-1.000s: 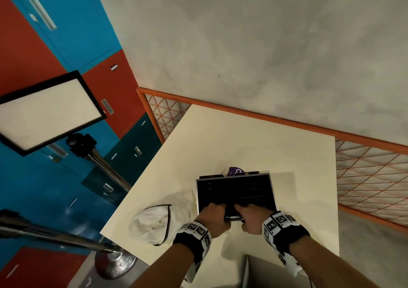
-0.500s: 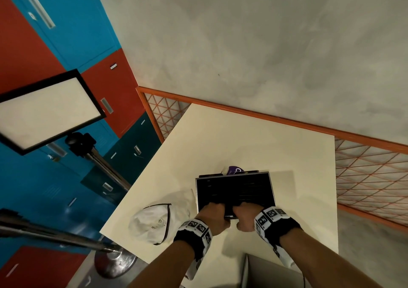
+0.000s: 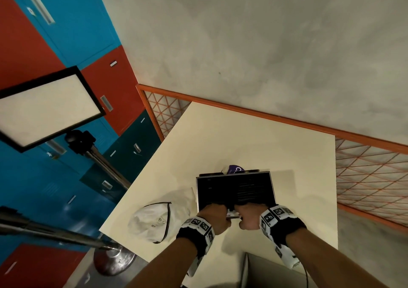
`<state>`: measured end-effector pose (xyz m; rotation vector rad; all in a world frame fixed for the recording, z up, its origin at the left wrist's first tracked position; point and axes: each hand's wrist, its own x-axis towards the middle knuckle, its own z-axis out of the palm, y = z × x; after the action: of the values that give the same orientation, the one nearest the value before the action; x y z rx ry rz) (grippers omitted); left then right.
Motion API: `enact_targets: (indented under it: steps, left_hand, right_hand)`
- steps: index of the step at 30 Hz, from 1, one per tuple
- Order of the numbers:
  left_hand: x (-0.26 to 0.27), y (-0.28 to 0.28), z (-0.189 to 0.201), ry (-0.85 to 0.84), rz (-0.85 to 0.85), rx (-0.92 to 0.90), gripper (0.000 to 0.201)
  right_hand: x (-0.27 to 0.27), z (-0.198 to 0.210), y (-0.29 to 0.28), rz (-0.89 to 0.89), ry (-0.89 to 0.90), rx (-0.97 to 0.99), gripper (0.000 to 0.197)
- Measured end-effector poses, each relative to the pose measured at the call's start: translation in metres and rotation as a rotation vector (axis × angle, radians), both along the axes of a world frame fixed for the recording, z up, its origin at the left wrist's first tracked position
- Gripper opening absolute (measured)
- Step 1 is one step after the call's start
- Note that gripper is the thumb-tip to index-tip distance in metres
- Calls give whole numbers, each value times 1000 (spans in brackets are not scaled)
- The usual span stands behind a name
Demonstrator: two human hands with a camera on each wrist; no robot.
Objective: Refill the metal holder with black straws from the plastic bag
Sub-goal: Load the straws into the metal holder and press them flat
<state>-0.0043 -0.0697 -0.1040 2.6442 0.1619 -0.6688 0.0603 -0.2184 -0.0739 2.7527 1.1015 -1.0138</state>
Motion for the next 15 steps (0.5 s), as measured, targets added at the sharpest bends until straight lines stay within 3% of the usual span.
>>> enact_targets:
  steps: [8,11,15]
  left_hand:
    - [4,0,9,-42,-7,76,36]
    - [10,4,14,-99,-87,158,35]
    - [18,14,23,-224,-208,168,29]
  right_hand:
    - [3,4,0,-45,23,48,37]
    - [10,11,0,-66,24,62,35]
    - [25,29,-2,-67,31,91,19]
